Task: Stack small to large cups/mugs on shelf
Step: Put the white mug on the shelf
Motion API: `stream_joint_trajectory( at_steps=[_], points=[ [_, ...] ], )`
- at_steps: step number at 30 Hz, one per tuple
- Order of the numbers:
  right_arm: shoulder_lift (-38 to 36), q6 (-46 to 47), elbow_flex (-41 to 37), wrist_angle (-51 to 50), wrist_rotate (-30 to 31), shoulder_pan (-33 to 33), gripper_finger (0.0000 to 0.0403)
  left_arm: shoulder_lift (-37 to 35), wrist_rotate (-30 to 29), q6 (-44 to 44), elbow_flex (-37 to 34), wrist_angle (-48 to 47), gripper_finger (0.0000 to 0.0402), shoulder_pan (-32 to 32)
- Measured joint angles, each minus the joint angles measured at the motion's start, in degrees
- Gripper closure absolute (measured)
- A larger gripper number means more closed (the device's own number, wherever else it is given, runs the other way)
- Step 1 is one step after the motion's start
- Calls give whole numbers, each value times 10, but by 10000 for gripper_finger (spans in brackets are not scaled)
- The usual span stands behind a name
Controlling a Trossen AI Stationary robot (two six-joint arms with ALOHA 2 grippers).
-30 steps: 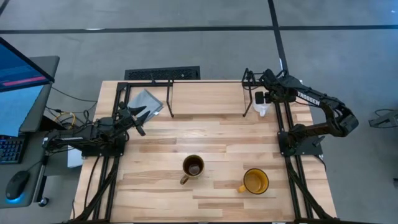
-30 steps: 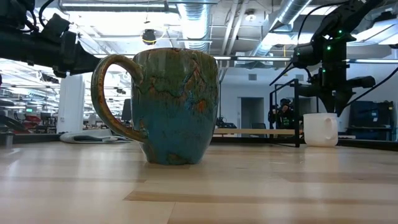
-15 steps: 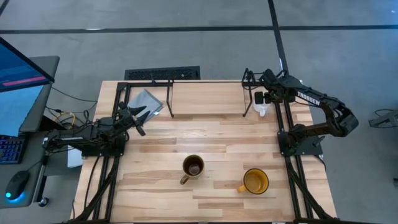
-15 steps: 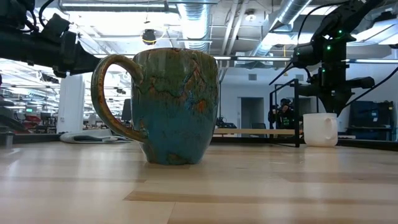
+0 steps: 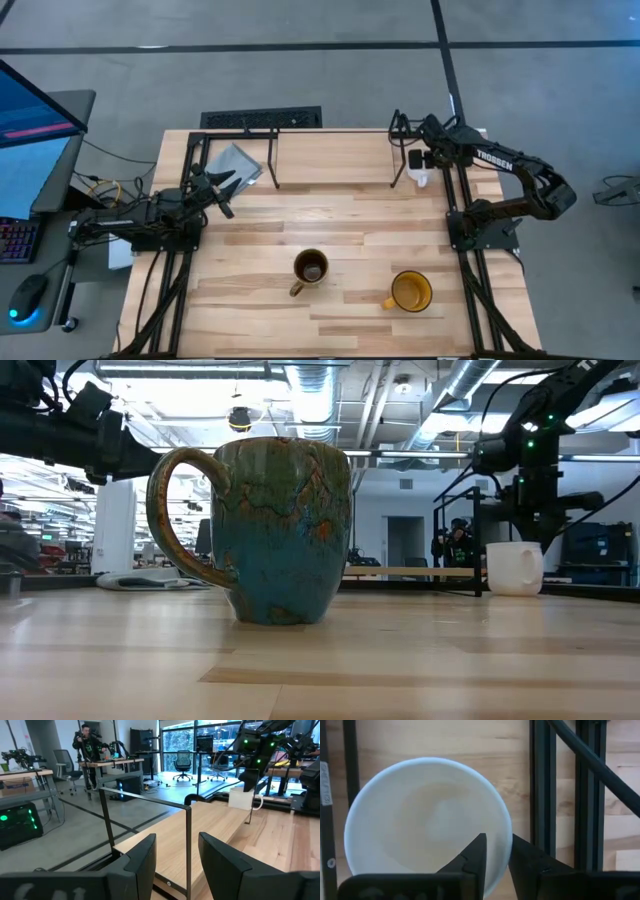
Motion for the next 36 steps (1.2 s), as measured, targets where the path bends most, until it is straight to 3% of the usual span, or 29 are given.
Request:
stream_joint_trajectory(
  at_steps=[11,26,36],
  points=[
    [-1,-15,1,18,2,-5,390,0,0,0,0,0,262,0],
    [-9,-41,3,2,-20,-3,392,0,0,0,0,-1,262,0],
    [-55,-85,92,-120,-26,10,394,0,0,-5,0,-1,262,0]
  ],
)
